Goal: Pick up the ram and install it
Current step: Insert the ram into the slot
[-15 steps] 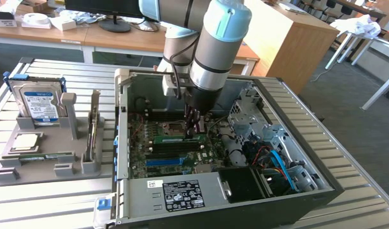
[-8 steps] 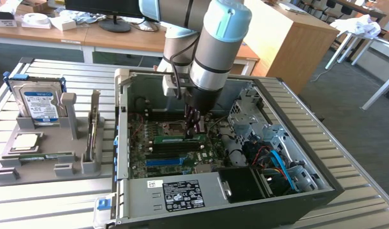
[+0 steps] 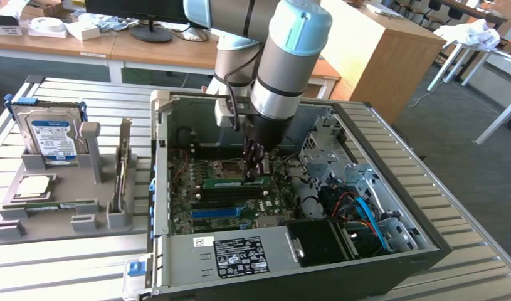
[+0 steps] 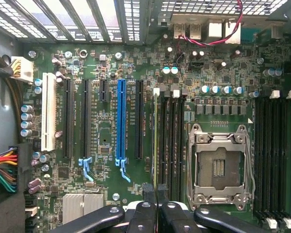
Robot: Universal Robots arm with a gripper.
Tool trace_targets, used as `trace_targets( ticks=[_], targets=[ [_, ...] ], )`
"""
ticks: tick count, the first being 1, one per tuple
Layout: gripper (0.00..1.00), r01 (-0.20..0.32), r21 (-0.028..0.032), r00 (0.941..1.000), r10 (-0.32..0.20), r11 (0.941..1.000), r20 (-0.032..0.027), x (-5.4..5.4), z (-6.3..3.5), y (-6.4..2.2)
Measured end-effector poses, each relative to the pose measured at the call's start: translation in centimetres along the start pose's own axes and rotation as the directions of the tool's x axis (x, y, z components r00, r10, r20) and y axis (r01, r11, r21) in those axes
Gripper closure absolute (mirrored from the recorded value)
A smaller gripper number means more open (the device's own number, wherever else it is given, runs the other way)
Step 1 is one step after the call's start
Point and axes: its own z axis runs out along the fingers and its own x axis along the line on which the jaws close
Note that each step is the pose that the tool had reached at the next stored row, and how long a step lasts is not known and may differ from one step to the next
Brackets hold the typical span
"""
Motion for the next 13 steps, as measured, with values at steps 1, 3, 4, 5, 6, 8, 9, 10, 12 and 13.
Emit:
trace_targets(
  ticks=[1,3,4,5,6,8,9,10,12,13],
  targets=[
    [0.89,0.0,0.0,1.0,0.0,1.0,0.0,0.0,0.0,0.0],
    [0.89,0.0,0.0002,1.0,0.0,1.0,0.0003,-0.01,0.12,-0.01],
    [0.89,0.0,0.0001,1.0,0.0,1.0,0.0002,0.0,0.22,-0.01],
    [0.89,0.0,0.0001,1.0,0.0,1.0,0.0001,0.01,0.32,-0.01],
    [0.89,0.0,0.0001,1.0,0.0,1.0,0.0001,0.01,0.42,-0.01],
    [0.89,0.0,0.0,1.0,0.0,1.0,0.0,0.02,0.6,-0.01],
    [0.89,0.0,0.0,1.0,0.0,1.0,0.0,0.02,0.67,-0.02],
    [0.89,0.0,0.0,1.0,0.0,1.0,0.0,0.02,0.73,-0.02],
    [0.89,0.0,0.0,1.0,0.0,1.0,-0.0002,0.02,0.73,-0.02],
    [0.89,0.0,0.0,1.0,0.0,1.0,-0.0002,0.03,0.73,-0.02]
  ],
)
